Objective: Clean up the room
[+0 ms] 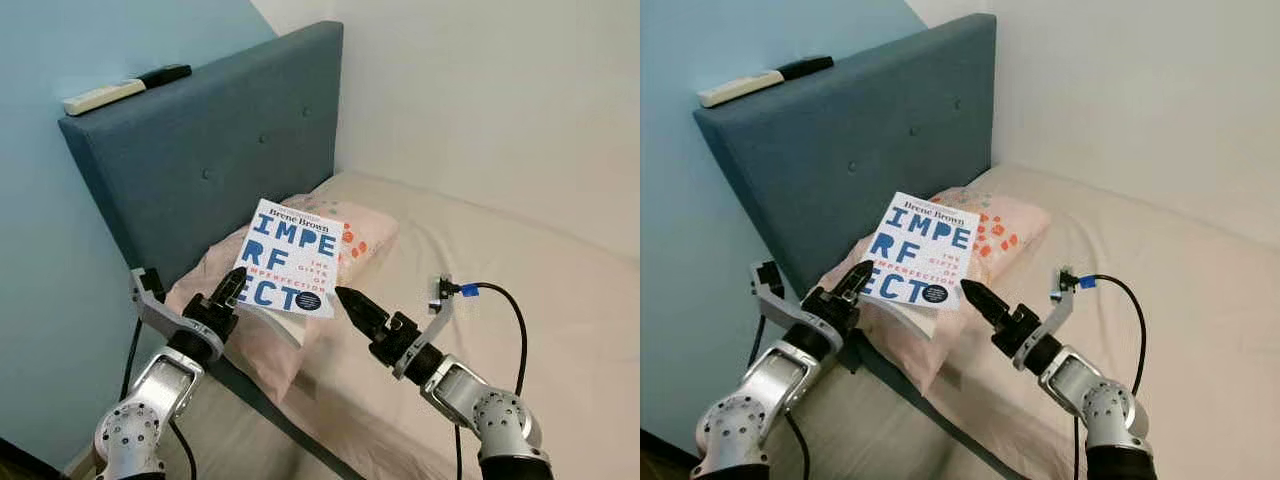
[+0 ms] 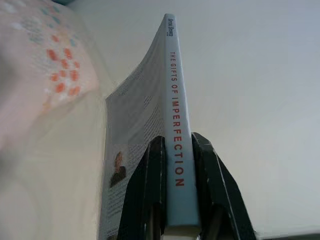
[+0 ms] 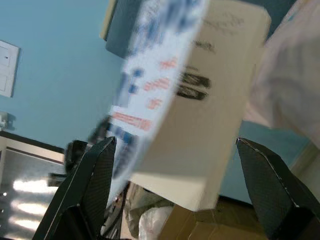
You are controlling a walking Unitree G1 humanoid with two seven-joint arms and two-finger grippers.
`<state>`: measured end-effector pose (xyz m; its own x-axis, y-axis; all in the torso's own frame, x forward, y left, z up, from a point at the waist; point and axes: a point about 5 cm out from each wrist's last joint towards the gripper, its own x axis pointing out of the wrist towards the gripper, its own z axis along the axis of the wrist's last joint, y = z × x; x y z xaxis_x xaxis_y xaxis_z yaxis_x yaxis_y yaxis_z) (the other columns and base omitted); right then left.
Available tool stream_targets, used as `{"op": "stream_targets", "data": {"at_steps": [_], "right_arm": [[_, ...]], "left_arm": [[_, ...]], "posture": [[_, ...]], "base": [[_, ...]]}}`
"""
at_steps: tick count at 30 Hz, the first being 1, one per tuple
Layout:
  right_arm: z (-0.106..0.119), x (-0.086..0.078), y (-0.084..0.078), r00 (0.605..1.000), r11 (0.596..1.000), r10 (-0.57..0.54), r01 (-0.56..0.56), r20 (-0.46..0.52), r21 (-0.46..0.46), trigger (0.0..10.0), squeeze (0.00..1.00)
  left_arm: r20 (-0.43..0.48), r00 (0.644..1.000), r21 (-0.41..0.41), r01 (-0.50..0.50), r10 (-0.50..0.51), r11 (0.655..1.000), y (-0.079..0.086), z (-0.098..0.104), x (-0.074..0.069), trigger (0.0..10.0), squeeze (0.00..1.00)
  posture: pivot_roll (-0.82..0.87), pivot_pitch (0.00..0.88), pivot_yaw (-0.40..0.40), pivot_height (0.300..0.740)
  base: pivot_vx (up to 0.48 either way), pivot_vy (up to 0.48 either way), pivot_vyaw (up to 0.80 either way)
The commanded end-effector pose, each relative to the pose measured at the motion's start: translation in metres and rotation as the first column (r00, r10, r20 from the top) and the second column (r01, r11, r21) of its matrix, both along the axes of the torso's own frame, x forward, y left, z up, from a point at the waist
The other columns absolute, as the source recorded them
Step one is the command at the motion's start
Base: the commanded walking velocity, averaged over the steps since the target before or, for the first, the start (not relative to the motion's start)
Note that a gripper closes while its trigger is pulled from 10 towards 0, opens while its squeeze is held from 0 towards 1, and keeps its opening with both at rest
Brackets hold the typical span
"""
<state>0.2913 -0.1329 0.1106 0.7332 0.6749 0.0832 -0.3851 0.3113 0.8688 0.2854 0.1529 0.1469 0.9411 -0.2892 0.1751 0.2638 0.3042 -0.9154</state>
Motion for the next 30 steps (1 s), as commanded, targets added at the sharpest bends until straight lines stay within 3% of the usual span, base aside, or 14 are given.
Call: {"op": "stream_targets", "data": {"at_steps": [1, 4, 12, 20, 24, 30], "right_arm": [[-0.007, -0.001, 0.002, 0.999, 1.000, 0.014, -0.015, -0.051, -0.017, 10.0, 0.00], [-0.009, -0.001, 0.001, 0.996, 0.999, 0.020, -0.023, -0.081, -0.042, 10.0, 0.00], [-0.010, -0.001, 0.000, 0.995, 0.998, 0.012, -0.017, -0.098, -0.058, 10.0, 0.00], [-0.013, -0.002, -0.001, 0.994, 0.997, 0.019, -0.027, -0.107, -0.078, 10.0, 0.00], [-0.013, -0.002, 0.000, 0.995, 0.996, 0.029, -0.037, -0.093, -0.084, 10.0, 0.00], [-0.003, 0.000, 0.004, 0.999, 0.997, 0.050, -0.050, -0.003, -0.056, 10.0, 0.00]], "left_arm": [[0.092, 0.995, -0.116, 0.045, -0.034, 0.992, -0.010, 0.015, -0.004, 0.0, 0.00], [0.153, 0.979, -0.101, 0.150, -0.134, 0.983, -0.018, 0.021, -0.012, 0.0, 0.00], [0.190, 0.962, -0.066, 0.213, -0.197, 0.975, -0.022, 0.023, -0.020, 0.0, 0.00], [0.225, 0.951, -0.116, 0.243, -0.213, 0.963, -0.020, 0.030, -0.023, 0.0, 0.00], [0.226, 0.952, -0.182, 0.250, -0.207, 0.951, -0.020, 0.031, -0.022, 0.0, 0.00], [0.212, 0.949, -0.246, 0.281, -0.231, 0.928, -0.026, 0.027, -0.023, 0.0, 0.00]], "posture": [[0.00, 0.085, 0.009, 0.740], [0.00, 0.087, 0.008, 0.740], [0.00, 0.087, 0.006, 0.740], [0.00, 0.089, 0.006, 0.740], [0.00, 0.090, 0.008, 0.740], [0.00, 0.088, 0.011, 0.740]], "base": [[0.000, 0.000, 0.00], [0.000, 0.000, 0.00], [0.000, 0.000, 0.00], [0.000, 0.000, 0.00], [0.000, 0.000, 0.00], [0.000, 0.000, 0.00]]}}
